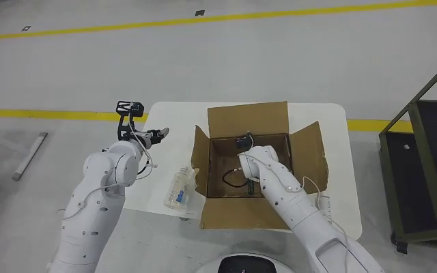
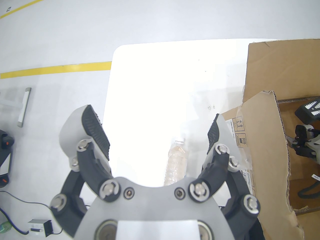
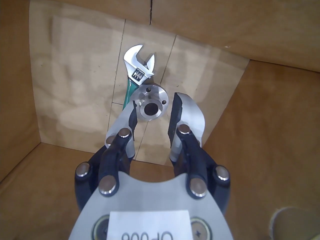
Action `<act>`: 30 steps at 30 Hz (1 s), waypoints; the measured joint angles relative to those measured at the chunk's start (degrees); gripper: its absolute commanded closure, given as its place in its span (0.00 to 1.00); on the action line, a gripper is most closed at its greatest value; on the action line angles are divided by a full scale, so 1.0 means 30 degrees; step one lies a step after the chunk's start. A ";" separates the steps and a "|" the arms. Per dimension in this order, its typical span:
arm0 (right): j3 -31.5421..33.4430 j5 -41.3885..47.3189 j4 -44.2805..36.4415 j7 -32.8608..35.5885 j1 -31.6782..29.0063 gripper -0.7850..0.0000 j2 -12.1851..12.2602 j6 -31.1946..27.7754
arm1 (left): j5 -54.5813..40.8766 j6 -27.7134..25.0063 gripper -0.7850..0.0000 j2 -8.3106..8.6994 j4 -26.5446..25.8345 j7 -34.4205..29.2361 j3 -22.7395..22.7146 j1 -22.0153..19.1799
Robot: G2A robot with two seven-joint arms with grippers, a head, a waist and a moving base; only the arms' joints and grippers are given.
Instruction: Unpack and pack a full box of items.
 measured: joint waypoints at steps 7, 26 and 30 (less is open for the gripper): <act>0.0123 0.0202 0.0840 -0.0323 0.0000 0.57 -0.0146 -0.0193 | 0.0000 0.0000 0.00 0.0000 0.0000 0.0000 0.0000 0.0000; 0.0245 0.0899 0.3024 -0.1376 0.0594 0.61 -0.0662 -0.0353 | 0.0000 0.0000 0.00 0.0000 0.0000 0.0000 0.0000 0.0000; 0.0242 0.0999 0.3385 -0.1515 0.0707 0.78 -0.0764 -0.0375 | 0.0000 0.0000 0.00 0.0000 0.0000 0.0000 0.0000 0.0000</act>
